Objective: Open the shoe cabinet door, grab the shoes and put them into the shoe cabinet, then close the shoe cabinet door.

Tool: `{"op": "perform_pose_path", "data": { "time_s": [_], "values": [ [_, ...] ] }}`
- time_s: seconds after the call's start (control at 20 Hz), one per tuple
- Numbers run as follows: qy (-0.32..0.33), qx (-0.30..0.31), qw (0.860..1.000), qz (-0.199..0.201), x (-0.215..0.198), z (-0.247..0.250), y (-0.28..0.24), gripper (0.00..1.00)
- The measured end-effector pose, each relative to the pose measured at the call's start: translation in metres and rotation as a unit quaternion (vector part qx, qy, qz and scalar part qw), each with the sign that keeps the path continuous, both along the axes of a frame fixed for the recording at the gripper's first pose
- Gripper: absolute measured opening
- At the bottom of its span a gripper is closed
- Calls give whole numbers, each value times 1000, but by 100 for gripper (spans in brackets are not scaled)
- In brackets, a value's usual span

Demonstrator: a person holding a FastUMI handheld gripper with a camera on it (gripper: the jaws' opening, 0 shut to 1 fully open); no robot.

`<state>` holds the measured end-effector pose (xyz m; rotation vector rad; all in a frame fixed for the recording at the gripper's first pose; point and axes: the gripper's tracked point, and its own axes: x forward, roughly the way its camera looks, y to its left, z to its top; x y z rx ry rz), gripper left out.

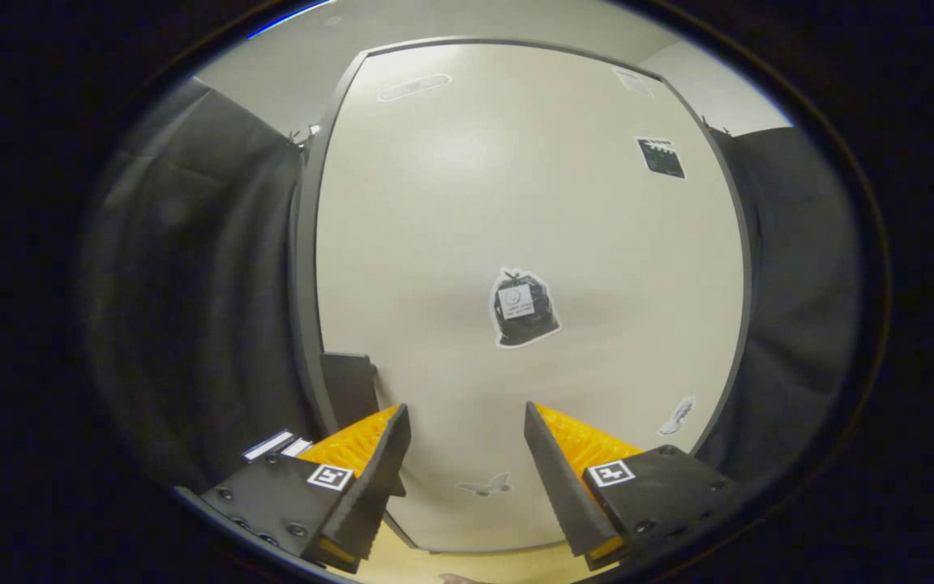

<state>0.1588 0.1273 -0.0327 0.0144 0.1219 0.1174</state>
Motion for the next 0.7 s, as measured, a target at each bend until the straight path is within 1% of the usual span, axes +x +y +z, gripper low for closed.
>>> {"op": "perform_pose_path", "data": {
  "time_s": [0.1, 0.2, 0.25, 0.45, 0.7],
  "values": [
    [-15, -6, 1000, -1, -13, 9, -1, 90],
    [-37, -1, 999, 14, -26, 19, -2, 90],
    [-42, 2, 999, 13, -32, 21, -8, 90],
    [-42, 8, 999, 1, -53, 13, -55, 90],
    [-48, 15, 999, -2, -70, 9, -141, 90]
  ]
}}
